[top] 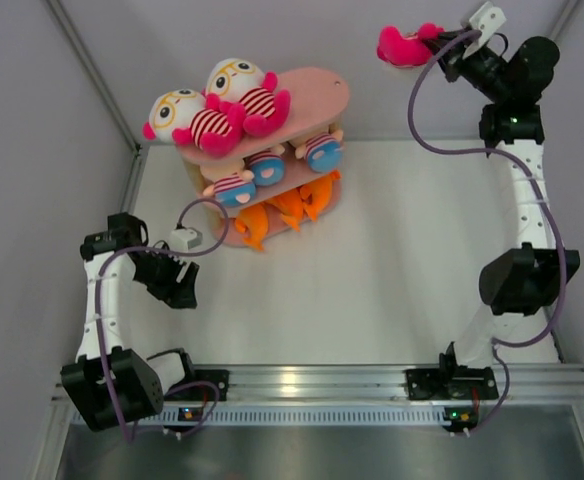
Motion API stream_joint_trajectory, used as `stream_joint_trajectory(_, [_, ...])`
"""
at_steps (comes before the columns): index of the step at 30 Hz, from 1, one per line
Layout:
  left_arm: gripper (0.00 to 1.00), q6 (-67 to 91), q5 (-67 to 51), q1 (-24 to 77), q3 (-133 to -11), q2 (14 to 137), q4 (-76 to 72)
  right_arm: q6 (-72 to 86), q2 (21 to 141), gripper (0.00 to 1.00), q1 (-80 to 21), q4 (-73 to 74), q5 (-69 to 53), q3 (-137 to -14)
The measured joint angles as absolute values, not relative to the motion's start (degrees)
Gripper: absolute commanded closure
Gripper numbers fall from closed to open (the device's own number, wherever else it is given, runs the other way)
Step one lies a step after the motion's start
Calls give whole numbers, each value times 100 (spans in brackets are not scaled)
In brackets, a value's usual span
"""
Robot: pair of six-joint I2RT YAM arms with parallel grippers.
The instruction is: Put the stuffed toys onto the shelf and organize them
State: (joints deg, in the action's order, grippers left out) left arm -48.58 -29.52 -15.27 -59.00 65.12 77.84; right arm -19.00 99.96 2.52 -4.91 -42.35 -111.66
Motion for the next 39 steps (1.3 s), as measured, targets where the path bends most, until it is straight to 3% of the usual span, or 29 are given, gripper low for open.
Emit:
stream_joint_trajectory(10, [29, -4823, -2856, -1527, -5883, 6563, 7754, -333, 11513, 100, -919, -2978, -6386, -13249])
stream_joint_trajectory(20, [29, -4644, -2762, -1527, -5887, 6737, 7752, 373, 12031, 100, -1210, -3913, -7463, -12862])
stream_joint_trajectory(33, [29, -4418, -2709, -1527, -6077, 6816, 7747, 1658, 12783, 97, -1041, -5374, -7924, -12825])
stream_joint_trajectory(36, [29, -4359, -2709, -1527, -6117, 6845, 7738, 1745, 12792, 83, -1035, -5446, -7985, -12825])
stream_joint_trajectory(39, [29, -4335, -2703, -1527, -6119, 6855, 7736, 1826, 12792, 60, -1033, -5513, -8014, -12825])
